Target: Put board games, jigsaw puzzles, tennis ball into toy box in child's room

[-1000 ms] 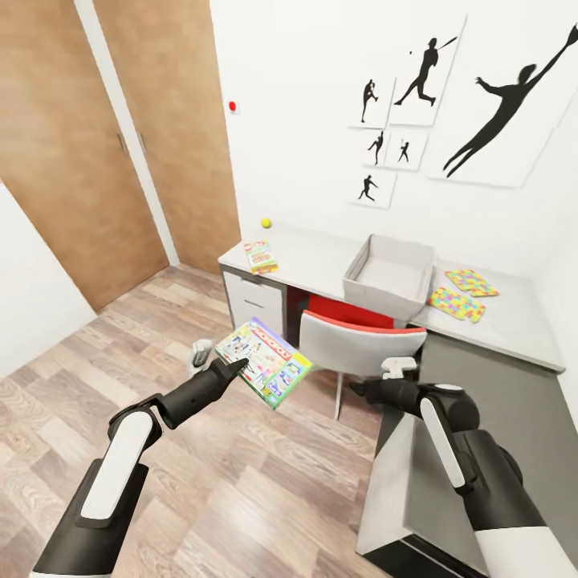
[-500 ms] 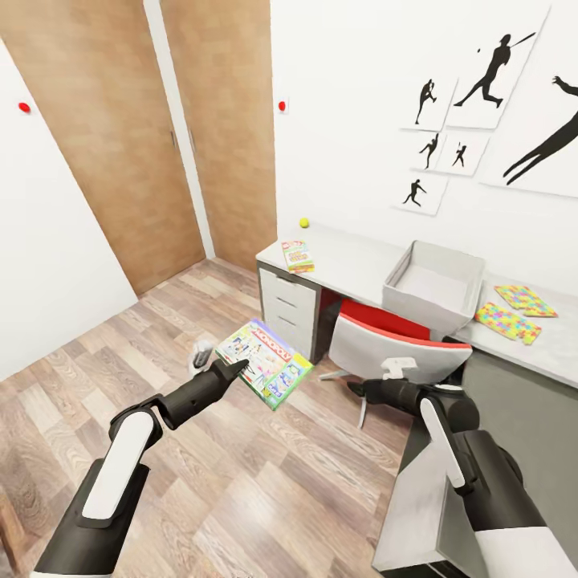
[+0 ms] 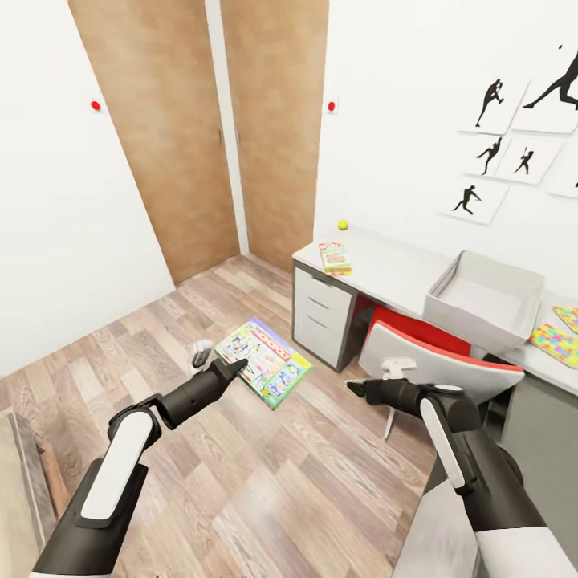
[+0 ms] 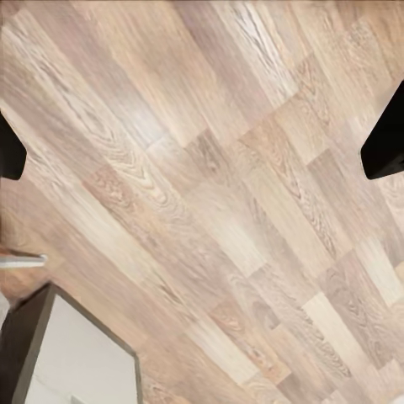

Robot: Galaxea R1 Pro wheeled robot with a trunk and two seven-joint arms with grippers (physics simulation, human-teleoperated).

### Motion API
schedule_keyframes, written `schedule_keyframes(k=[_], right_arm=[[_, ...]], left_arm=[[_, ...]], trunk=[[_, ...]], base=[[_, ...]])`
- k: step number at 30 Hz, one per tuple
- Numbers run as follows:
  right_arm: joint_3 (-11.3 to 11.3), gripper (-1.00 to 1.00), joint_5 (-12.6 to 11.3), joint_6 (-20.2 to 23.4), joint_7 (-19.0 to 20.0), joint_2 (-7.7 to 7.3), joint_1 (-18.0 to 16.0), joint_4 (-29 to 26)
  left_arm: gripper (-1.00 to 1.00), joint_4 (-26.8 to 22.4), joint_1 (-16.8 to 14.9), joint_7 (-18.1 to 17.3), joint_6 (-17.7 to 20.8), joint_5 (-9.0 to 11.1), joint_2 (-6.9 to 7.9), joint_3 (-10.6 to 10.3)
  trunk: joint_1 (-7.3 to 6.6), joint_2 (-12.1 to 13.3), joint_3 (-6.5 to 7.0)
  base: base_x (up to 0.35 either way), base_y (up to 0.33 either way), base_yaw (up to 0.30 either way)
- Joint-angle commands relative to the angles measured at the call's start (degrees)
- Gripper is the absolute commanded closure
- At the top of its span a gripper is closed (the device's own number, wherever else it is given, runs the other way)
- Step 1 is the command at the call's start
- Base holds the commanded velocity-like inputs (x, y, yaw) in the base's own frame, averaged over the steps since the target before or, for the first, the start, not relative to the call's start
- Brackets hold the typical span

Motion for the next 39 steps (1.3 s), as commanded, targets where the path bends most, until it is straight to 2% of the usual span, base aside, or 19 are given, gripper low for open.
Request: schedule_keyframes(k=[1, 19, 39], right_arm=[[0.1, -1.00, -0.3, 0.3, -0.1, -0.02, 0.0, -0.1], [0.2, -1.00, -0.1, 0.3, -0.1, 0.09, 0.2, -0.1], [0.3, -1.00, -0.1, 0.2, -0.1, 0.20, 0.2, 0.0]], left_arm=[[1.00, 0.0, -0.1, 0.1, 0.1, 0.5, 0.06, 0.0], [1.00, -0.1, 0.1, 0.1, 0.1, 0.4, 0.29, 0.2], [1.00, -0.3, 0.0, 0.1, 0.2, 0.7, 0.18, 0.0]], trunk=[[0.03, -0.1, -0.10], [0.03, -0.1, -0.10], [0.03, -0.1, -0.10]], base=[[0.000, 0.000, 0.294], [0.000, 0.000, 0.283], [0.000, 0.000, 0.042]])
